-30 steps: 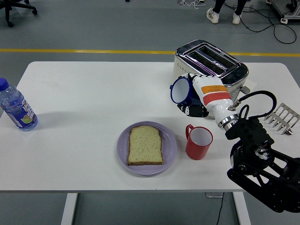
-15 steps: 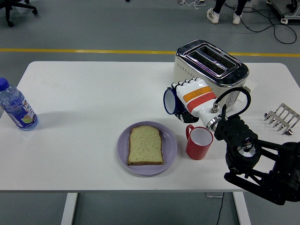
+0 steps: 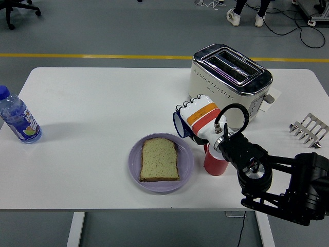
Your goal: Pick up the cup,pour liquid into bread,place the cup on the desk
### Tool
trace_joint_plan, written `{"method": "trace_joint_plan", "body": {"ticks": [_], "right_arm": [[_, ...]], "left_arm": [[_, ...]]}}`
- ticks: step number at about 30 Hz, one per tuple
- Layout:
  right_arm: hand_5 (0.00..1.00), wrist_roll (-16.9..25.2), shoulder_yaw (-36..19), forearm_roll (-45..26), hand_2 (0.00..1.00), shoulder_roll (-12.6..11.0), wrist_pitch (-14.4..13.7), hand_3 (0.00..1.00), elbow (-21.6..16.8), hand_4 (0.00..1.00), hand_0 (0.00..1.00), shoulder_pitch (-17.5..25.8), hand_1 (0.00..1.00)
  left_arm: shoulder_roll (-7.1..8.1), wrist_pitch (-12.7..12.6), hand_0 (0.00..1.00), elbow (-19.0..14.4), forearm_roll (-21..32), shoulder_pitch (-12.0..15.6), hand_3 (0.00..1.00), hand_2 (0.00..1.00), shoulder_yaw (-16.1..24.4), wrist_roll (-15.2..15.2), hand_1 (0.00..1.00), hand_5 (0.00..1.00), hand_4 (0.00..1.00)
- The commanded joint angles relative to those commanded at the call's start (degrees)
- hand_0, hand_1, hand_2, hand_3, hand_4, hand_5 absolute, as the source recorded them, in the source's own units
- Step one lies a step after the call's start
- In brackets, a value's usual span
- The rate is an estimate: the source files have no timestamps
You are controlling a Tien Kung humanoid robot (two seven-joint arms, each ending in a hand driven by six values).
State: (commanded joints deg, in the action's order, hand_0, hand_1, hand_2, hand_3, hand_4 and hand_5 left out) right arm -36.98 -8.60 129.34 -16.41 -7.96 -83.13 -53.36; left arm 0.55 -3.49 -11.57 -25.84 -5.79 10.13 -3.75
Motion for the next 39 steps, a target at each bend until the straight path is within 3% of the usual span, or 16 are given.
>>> {"method": "trace_joint_plan", "body": {"ticks": [7, 18, 20, 25, 29, 33, 39], "right_arm": [[0.002, 0.0, 1.2, 0.0, 0.555, 0.7, 0.4, 0.562, -0.2, 0.672, 0.433, -0.6, 0.411], [0.002, 0.0, -2.4, -0.7, 0.558, 0.2, -3.6, 0.564, -0.5, 0.65, 0.451, 1.6, 0.416], [0.002, 0.0, -3.8, -2.6, 0.558, -0.1, -5.6, 0.564, -0.7, 0.65, 0.451, 2.4, 0.416], [0.002, 0.0, -8.8, -6.4, 0.557, -0.2, -15.0, 0.562, -0.6, 0.641, 0.448, 6.0, 0.415], [0.002, 0.3, -15.3, -9.6, 0.556, -0.1, -23.0, 0.561, -1.3, 0.643, 0.45, 10.3, 0.415], [0.002, 3.5, -23.2, -14.6, 0.556, 0.2, -28.4, 0.561, -2.6, 0.643, 0.45, 15.4, 0.415], [0.002, 12.9, -34.1, -28.4, 0.555, 0.9, -29.0, 0.562, -4.2, 0.638, 0.437, 22.7, 0.416]], "left_arm": [[-0.02, 0.0, 0.635, 0.0, 0.1, 0.2, 0.553, 0.657, -0.1, 0.0, 0.646, 0.834, 0.323], [-0.1, 0.0, 0.635, 0.0, 0.2, 0.6, 0.554, 0.657, -0.7, 0.0, 0.646, 0.836, 0.323], [-0.08, 0.0, 0.635, 0.0, 0.1, 0.7, 0.554, 0.657, -0.6, 0.0, 0.646, 0.836, 0.323], [-0.11, 0.0, 0.635, 0.0, -0.1, 0.8, 0.552, 0.657, -0.3, 0.0, 0.646, 0.834, 0.323], [-0.14, 0.0, 0.635, 0.0, -0.3, 0.7, 0.552, 0.657, 0.0, 0.0, 0.646, 0.836, 0.324], [-0.12, 0.0, 0.635, 0.1, -0.5, 0.7, 0.552, 0.657, 0.2, 0.0, 0.646, 0.836, 0.324], [-0.02, 0.0, 0.635, 0.1, -0.6, 0.6, 0.552, 0.657, 0.3, 0.0, 0.646, 0.836, 0.324]]}}
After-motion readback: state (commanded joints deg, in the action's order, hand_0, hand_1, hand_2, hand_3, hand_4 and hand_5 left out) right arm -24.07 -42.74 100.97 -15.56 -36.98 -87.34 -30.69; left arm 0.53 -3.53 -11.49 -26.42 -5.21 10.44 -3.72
